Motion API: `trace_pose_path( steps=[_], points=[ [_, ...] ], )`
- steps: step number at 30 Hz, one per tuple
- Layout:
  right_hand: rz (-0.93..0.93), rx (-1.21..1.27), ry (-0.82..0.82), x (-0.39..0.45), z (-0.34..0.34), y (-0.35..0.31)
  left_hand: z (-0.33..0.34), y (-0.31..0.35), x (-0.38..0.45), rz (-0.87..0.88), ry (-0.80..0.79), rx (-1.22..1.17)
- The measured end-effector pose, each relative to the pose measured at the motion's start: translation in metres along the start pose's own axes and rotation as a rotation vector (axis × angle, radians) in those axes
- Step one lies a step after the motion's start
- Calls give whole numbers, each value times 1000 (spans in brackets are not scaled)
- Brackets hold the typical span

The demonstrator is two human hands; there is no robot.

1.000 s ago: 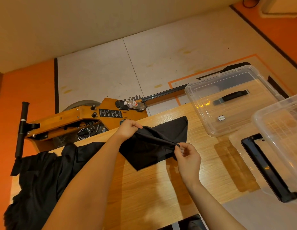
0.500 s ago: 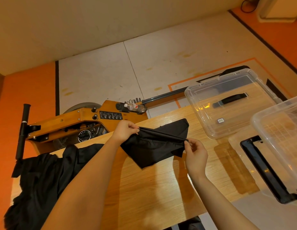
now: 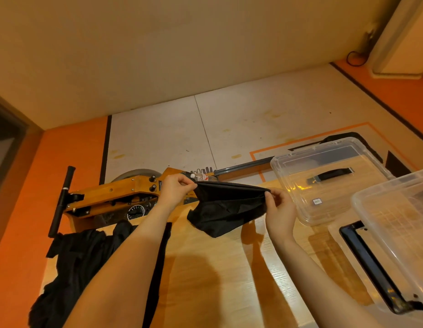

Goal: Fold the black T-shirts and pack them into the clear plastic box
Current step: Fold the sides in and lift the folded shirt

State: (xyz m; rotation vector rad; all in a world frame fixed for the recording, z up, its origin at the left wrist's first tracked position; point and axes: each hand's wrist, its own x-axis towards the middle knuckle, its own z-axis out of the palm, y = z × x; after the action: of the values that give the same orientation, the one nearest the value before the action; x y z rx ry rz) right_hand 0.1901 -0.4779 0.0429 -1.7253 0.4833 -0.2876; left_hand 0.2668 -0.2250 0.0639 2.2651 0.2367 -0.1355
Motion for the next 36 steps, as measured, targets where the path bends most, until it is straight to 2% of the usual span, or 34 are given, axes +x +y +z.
trace_pose_path(
  steps=[15,22,29,36],
  points=[
    [-155,112,-159,39,11,-104,-89,63,-32,135,232,-139],
    [-193,69,-210,49,21,-121,-102,60,-43,136,273,-65],
    [-190,56,-277,54,33,-121,-106,49,-37,98,299,-87],
    [-161,58,-268,70,51,-130,-109,48,-21,75,315,-130]
  ],
)
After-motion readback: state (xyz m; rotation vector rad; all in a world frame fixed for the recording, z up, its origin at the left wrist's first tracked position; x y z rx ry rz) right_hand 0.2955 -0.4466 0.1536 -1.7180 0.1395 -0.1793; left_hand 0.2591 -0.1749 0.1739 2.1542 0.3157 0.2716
